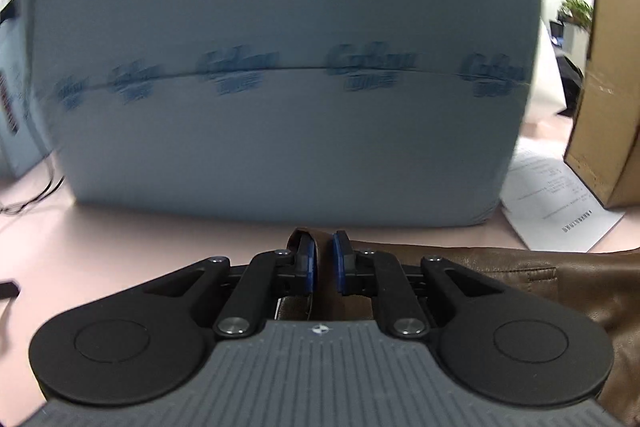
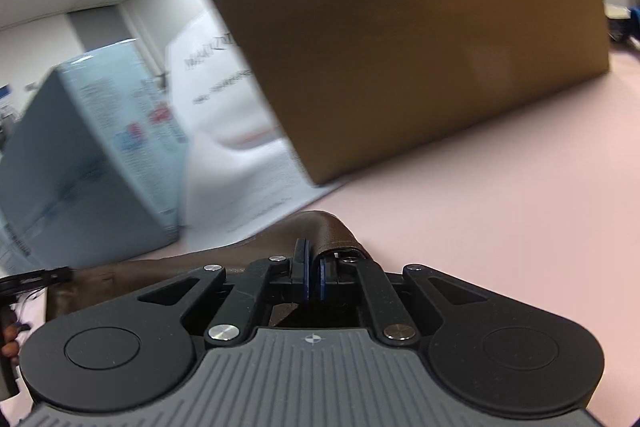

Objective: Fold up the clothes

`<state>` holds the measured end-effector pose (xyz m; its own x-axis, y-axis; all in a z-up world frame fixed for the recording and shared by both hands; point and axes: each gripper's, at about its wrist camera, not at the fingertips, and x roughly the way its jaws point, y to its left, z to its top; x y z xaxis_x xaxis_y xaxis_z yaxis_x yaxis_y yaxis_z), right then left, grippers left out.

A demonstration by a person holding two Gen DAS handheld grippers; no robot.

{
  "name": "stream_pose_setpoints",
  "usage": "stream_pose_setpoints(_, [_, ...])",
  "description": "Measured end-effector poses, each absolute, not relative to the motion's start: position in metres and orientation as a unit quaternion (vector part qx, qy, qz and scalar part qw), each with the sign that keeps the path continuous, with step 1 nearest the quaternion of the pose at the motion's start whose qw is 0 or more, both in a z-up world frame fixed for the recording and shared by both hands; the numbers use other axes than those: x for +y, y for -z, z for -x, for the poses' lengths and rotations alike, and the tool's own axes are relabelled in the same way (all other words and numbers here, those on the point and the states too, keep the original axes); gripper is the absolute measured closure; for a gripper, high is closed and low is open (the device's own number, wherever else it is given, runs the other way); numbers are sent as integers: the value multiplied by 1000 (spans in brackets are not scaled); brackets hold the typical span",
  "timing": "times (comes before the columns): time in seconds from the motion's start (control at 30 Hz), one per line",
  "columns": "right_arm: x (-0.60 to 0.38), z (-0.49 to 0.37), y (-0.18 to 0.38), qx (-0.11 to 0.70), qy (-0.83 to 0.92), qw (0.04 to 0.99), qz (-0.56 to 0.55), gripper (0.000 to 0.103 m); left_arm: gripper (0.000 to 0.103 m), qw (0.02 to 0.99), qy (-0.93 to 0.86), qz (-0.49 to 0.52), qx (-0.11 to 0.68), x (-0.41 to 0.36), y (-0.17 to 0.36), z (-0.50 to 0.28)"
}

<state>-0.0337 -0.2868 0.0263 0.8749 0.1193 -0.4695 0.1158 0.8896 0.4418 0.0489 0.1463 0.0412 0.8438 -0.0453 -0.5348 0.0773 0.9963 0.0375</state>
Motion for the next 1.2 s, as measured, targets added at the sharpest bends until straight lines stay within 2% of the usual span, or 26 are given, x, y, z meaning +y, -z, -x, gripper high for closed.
stream_pose_setpoints(0.13, [-297, 32, -21, 266, -13, 939, -218, 97, 91, 954, 22, -52, 295, 140, -36, -53])
stream_pose_setpoints(0.17, [-299, 33, -22, 269, -20, 938, -217, 92, 90, 952, 19, -57, 299, 139, -34, -54])
stream_pose_setpoints(0.2, [-301, 34, -23, 276, -28, 936, -218, 73, 78, 951, 16, -63, 304, 137, -33, -55])
stream_pose_setpoints(0.23, [-303, 36, -24, 287, -44, 931, -223, 59, 52, 949, 14, -69, 308, 136, -32, -56])
stream_pose_setpoints(0.27, [-305, 39, -25, 296, -65, 925, -231, 35, 38, 948, 12, -70, 310, 138, -32, -54])
stream_pose_setpoints(0.3, [-303, 43, -27, 300, -85, 921, -233, 27, 22, 950, 14, -68, 303, 145, -36, -46])
stream_pose_setpoints(0.37, [-290, 55, -37, 293, -90, 933, -191, 27, 22, 956, 29, -59, 287, 167, -45, -21])
stream_pose_setpoints(0.53, [-242, 109, -61, 250, -157, 955, -35, 26, 21, 944, 127, -18, 305, 224, -58, 55])
stream_pose_setpoints(0.63, [-206, 130, -59, 243, -246, 938, 21, 25, 21, 935, 162, -17, 316, 243, -47, 100])
stream_pose_setpoints(0.77, [-161, 143, -44, 242, -232, 935, 117, 29, 21, 918, 184, -9, 353, 255, -22, 130])
stream_pose_setpoints(0.83, [-156, 139, -37, 269, -221, 930, 120, 36, 21, 911, 190, 8, 366, 258, -13, 133])
stream_pose_setpoints(0.87, [-153, 137, -33, 282, -215, 927, 121, 47, 21, 910, 194, 16, 365, 259, -10, 135])
stream_pose_setpoints(0.9, [-155, 134, -31, 293, -213, 926, 108, 53, 21, 912, 199, 21, 359, 258, -9, 138])
stream_pose_setpoints(0.97, [-161, 132, -29, 308, -214, 923, 81, 58, 21, 909, 218, 43, 354, 259, -8, 139])
stream_pose_setpoints(1.03, [-164, 135, -27, 311, -219, 922, 71, 68, 21, 903, 234, 64, 354, 259, -7, 138])
stream_pose_setpoints(1.07, [-165, 137, -26, 310, -221, 922, 69, 77, 23, 901, 242, 74, 354, 259, -7, 137])
stream_pose_setpoints(1.1, [-166, 138, -25, 309, -224, 922, 67, 79, 27, 901, 241, 77, 352, 258, -7, 138])
stream_pose_setpoints(1.13, [-165, 139, -26, 308, -223, 922, 67, 82, 42, 904, 235, 75, 349, 256, -7, 139])
stream_pose_setpoints(1.17, [-164, 141, -25, 306, -222, 924, 65, 83, 52, 908, 228, 73, 345, 254, -7, 140])
stream_pose_setpoints(1.2, [-164, 141, -26, 305, -221, 924, 62, 85, 69, 913, 210, 71, 342, 249, -6, 143])
